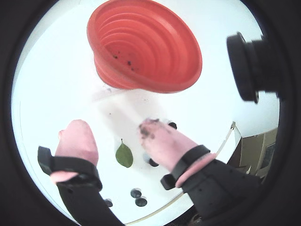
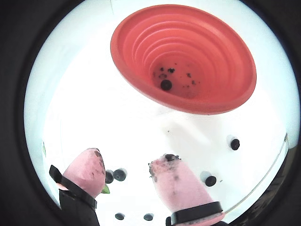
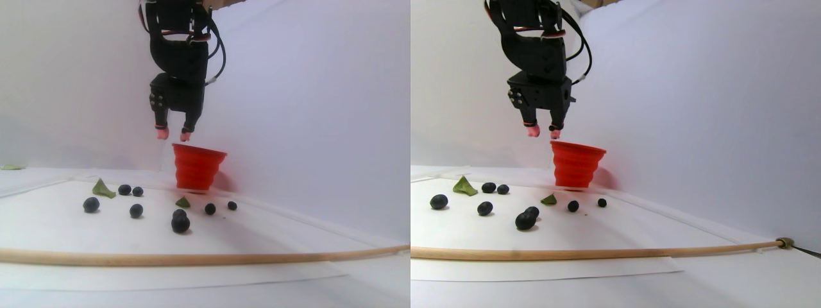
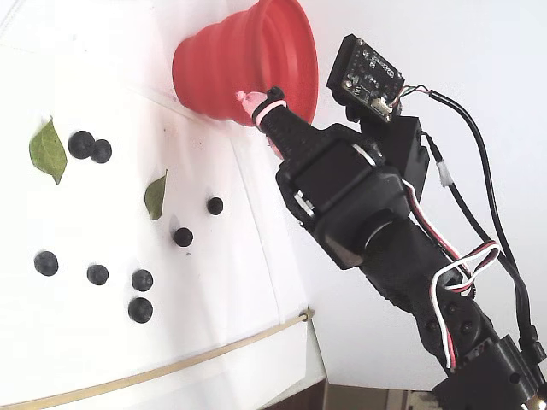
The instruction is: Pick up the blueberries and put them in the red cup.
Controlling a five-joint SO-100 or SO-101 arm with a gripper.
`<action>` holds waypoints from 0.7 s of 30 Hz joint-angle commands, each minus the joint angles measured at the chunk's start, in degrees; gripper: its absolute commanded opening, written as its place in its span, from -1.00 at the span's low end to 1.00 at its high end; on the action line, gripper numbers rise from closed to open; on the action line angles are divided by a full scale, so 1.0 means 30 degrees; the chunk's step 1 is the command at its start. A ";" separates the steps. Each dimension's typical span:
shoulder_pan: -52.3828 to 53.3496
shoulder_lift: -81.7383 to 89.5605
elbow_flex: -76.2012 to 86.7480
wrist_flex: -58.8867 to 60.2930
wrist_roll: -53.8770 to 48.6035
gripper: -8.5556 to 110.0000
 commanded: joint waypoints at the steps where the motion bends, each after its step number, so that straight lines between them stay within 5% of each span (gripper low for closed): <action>1: -0.0088 0.3574 -0.0205 -0.0557 0.0293 -0.54; 21: -0.1377 0.3838 0.1729 -0.0645 0.1992 -0.54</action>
